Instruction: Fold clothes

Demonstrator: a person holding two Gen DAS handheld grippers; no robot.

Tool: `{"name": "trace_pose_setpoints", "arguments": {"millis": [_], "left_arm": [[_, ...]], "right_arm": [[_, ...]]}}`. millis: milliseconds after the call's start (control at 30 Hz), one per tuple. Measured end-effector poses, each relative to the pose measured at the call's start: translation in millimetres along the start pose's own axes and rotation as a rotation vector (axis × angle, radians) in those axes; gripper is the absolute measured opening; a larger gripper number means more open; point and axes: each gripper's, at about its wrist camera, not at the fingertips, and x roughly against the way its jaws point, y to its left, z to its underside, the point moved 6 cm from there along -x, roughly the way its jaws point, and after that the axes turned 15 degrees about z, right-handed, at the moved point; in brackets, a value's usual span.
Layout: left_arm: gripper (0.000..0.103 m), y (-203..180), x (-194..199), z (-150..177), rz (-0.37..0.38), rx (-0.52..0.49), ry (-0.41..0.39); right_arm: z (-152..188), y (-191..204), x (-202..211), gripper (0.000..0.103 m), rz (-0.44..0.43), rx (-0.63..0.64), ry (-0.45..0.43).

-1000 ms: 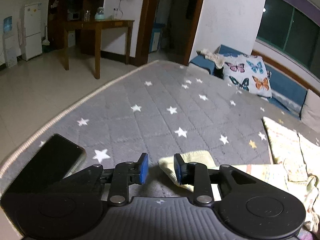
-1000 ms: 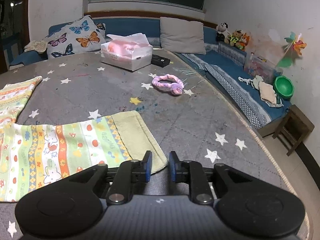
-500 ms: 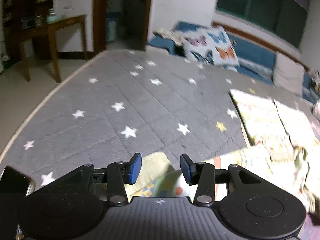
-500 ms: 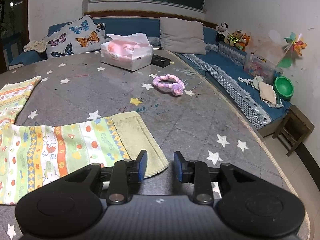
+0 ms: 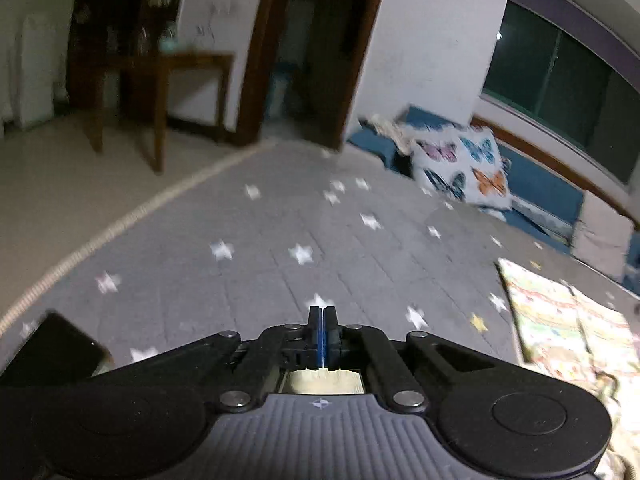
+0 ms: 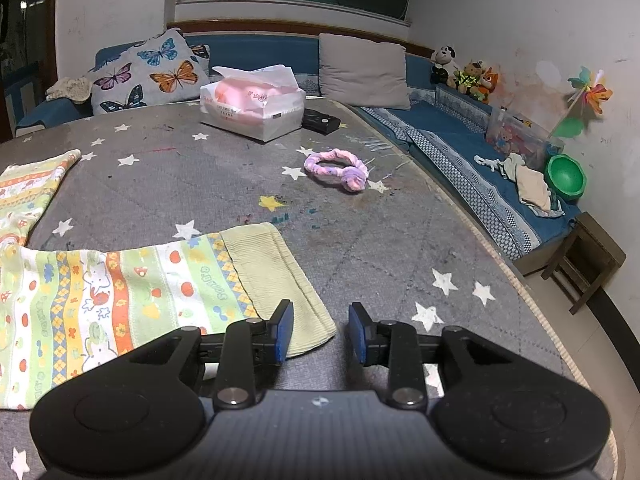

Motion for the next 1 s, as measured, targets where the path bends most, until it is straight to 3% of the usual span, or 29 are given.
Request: {"name": "trace_pose_setpoints", "arguments": {"millis": [133, 200, 267, 333, 433, 467, 533, 567, 600, 733, 833, 1000], "left_arm": [[0.009, -12, -8, 2, 0.067, -0.040, 0.073], [0.021, -20, -15, 3, 0.072, -0.078, 0.098], [0.048, -27, -23, 4, 0.073, -0.110, 0.119], [0.053, -33, -31, 6, 0.070, -0.143, 0.145], [0.049, -36, -46, 12, 0.039, -0.173, 0.223], [0.038, -35, -50, 15, 0.032, -0.178, 0.244], [0.029, -33, -54, 16, 0.039, -0.181, 0.255], [0.015, -33, -54, 16, 0.046, -0.181, 0.257], [0.014, -32, -54, 16, 0.051, -0.179, 0.253], [0.011, -26, -33, 4, -0.013, -0.166, 0.093], [0.011, -13, -14, -8, -0.043, -0.078, -0.033], [0.011, -5, -14, -9, -0.049, -0.055, -0.078]], "right_arm": [[0, 1, 0, 0.030, 0.003, 0.001, 0.000], [0, 1, 0, 0.030, 0.004, 0.001, 0.000], [0, 0, 0, 0.030, 0.003, -0.001, 0.001], [0, 0, 0, 0.031, 0.002, -0.004, 0.002], [0, 0, 0, 0.031, 0.003, -0.004, 0.002], [0, 0, 0, 0.031, 0.004, -0.003, 0.001], [0, 0, -1, 0.031, 0.004, -0.004, 0.001], [0, 1, -1, 0.031, 0.004, -0.004, 0.001], [0, 1, -1, 0.031, 0.004, -0.004, 0.001], [1, 1, -1, 0.031, 0.004, -0.005, 0.000], [1, 0, -1, 0.031, 0.005, -0.005, 0.000], [1, 0, 0, 0.030, 0.002, -0.008, 0.001]]}}
